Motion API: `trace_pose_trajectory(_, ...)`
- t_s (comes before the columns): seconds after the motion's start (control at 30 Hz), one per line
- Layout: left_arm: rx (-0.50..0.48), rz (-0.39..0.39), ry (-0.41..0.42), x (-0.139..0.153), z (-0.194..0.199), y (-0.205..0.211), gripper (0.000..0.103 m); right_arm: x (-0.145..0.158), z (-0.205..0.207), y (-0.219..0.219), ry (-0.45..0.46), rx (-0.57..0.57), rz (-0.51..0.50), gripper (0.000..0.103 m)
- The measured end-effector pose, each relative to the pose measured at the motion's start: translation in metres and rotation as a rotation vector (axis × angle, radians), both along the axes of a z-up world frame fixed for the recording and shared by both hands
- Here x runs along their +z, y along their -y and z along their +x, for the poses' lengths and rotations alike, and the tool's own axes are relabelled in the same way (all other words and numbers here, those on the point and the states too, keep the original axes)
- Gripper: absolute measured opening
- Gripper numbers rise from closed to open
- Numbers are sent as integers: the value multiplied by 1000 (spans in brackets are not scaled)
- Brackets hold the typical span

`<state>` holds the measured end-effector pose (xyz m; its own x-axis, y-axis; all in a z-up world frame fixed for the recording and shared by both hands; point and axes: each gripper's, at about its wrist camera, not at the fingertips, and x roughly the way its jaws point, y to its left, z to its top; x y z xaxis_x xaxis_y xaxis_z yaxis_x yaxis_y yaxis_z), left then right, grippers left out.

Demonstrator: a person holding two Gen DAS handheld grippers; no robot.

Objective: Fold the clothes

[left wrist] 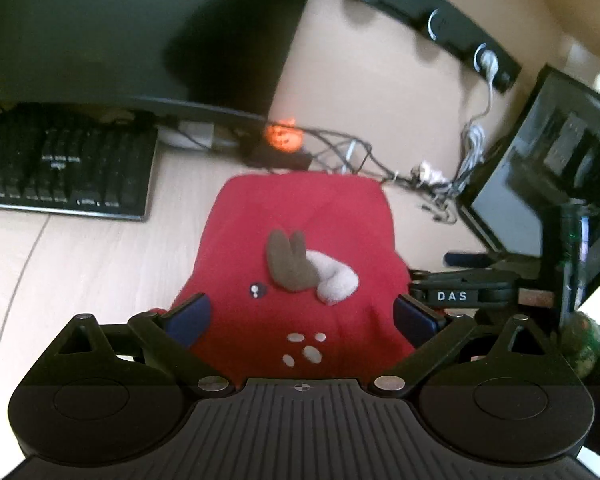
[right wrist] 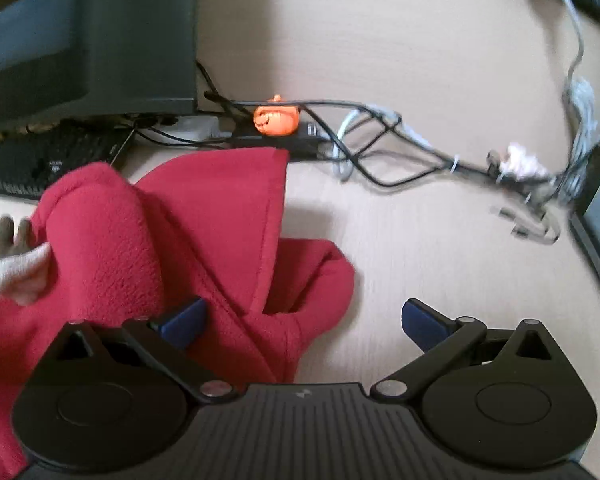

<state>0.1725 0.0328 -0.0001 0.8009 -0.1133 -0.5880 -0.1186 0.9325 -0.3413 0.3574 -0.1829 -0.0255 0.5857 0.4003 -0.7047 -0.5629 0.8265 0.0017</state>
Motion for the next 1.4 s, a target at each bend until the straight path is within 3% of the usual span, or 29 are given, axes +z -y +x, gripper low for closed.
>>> trace_pose_trajectory(0.17, -73, 13, 36, 21, 20, 5, 100, 31, 16, 24, 9, 14, 135, 103)
trace_pose_trajectory(0.27, -146, 44, 49, 35, 46, 13, 100, 40, 26, 36, 43, -49, 135, 103)
trace_pose_trajectory(0.4, -149, 171, -62, 28, 77, 26, 100, 39, 22, 52, 48, -100, 125, 103)
trace_pose_trajectory(0.57, -164, 154, -89, 18, 46, 22, 100, 44, -5, 66, 28, -69, 184, 103)
trace_pose_trajectory(0.7, -75, 96, -127, -1, 17, -2, 100, 42, -29, 59, -48, 23, 234, 103)
trace_pose_trajectory(0.87, 54, -34, -118, -20, 14, -29, 100, 39, -58, 37, -75, 103, 207, 103)
trace_pose_trajectory(1.0, 11, -105, -149, -36, 18, -28, 100, 45, -73, 31, -38, 115, 176, 103)
trace_pose_trajectory(1.13, 12, -116, -113, -22, -6, -36, 100, 53, -88, 37, -3, 102, 145, 103)
trace_pose_trajectory(1.3, -15, -40, -89, 0, -45, -31, 100, 45, -128, 36, -16, 197, 64, 103)
trace_pose_trajectory(1.4, -117, -10, -99, -1, -61, -16, 100, 15, -161, 28, 54, 180, -132, 103)
